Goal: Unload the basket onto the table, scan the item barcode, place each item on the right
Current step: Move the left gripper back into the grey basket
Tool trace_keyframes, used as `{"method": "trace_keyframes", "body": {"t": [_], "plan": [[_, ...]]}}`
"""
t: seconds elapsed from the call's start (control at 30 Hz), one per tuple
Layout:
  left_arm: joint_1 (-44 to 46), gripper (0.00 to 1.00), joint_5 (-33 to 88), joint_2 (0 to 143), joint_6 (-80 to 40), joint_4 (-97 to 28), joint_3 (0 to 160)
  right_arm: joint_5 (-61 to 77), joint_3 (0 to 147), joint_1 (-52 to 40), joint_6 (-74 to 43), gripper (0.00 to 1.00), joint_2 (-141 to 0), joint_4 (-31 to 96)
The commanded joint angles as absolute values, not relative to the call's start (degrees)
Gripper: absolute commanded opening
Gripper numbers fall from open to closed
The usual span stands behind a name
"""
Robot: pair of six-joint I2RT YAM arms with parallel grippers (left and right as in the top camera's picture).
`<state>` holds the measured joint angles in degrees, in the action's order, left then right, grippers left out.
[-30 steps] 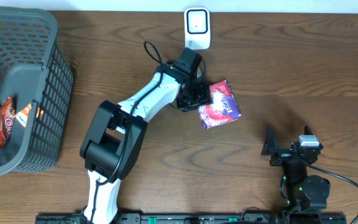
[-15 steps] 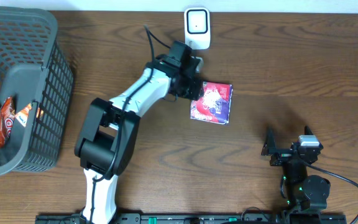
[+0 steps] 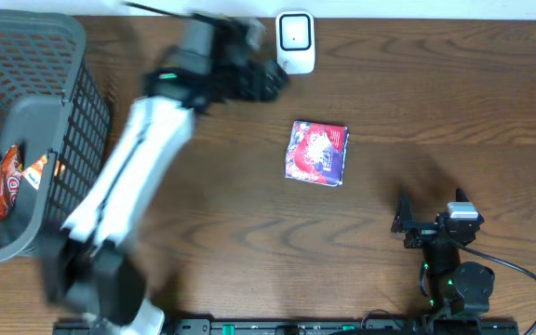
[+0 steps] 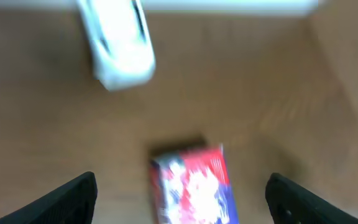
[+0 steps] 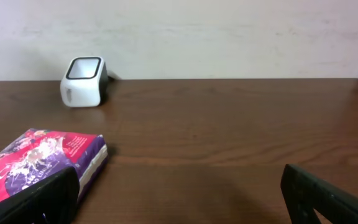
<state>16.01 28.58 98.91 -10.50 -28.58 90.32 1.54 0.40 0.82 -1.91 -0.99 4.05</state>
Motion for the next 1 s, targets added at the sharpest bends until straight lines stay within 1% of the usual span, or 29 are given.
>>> {"method": "trace_keyframes", "body": {"t": [0.0, 0.1, 0.2, 0.23, 0.3, 0.33, 0.4, 0.47, 0.53, 0.8, 0.97], "plan": [[7.4, 0.87, 13.6, 86.1, -10.4, -29.8, 91.9, 1.6, 0.3, 1.1, -2.3, 0.99, -0.8, 4.3], [-1.4, 0.88, 2.3, 79.8, -12.7, -31.6, 91.9, 1.6, 0.3, 1.1, -2.3, 0.99, -0.8, 4.3], [-12.1, 0.88, -7.2, 77.3, -19.5, -35.0, 91.9, 1.6, 0.3, 1.1, -2.3, 0.99, -0.8, 4.3], [-14.4, 0.88, -8.1, 77.3, -21.1, -36.0, 91.9, 1.6, 0.3, 1.1, -2.3, 0.99, -0.8, 4.3], [-21.9, 0.88, -8.4, 78.1, -26.7, -40.1, 91.8, 1.6, 0.3, 1.1, -2.3, 0.99, -0.8, 4.3], [-23.8, 0.88, -8.4, 78.5, -29.0, -41.5, 91.7, 1.6, 0.3, 1.1, -2.3, 0.99, -0.8, 4.3], [-29.7, 0.88, -8.1, 80.5, -38.5, -46.0, 91.1, 1.6, 0.3, 1.1, -2.3, 0.99, -0.8, 4.3], [-31.2, 0.88, -8.2, 81.9, -41.5, -47.2, 90.7, 1.6, 0.3, 1.1, -2.3, 0.99, -0.8, 4.3], [-32.1, 0.88, -8.2, 84.6, -41.9, -47.5, 90.1, 1.6, 0.3, 1.1, -2.3, 0.99, -0.8, 4.3], [-30.8, 0.88, -8.0, 97.3, -42.0, -48.4, 90.1, 1.6, 0.3, 1.1, -2.3, 0.99, -0.8, 4.3], [-30.8, 0.88, -8.1, 104.5, -44.2, -48.1, 90.1, 1.6, 0.3, 1.1, -2.3, 0.99, -0.8, 4.3]]}}
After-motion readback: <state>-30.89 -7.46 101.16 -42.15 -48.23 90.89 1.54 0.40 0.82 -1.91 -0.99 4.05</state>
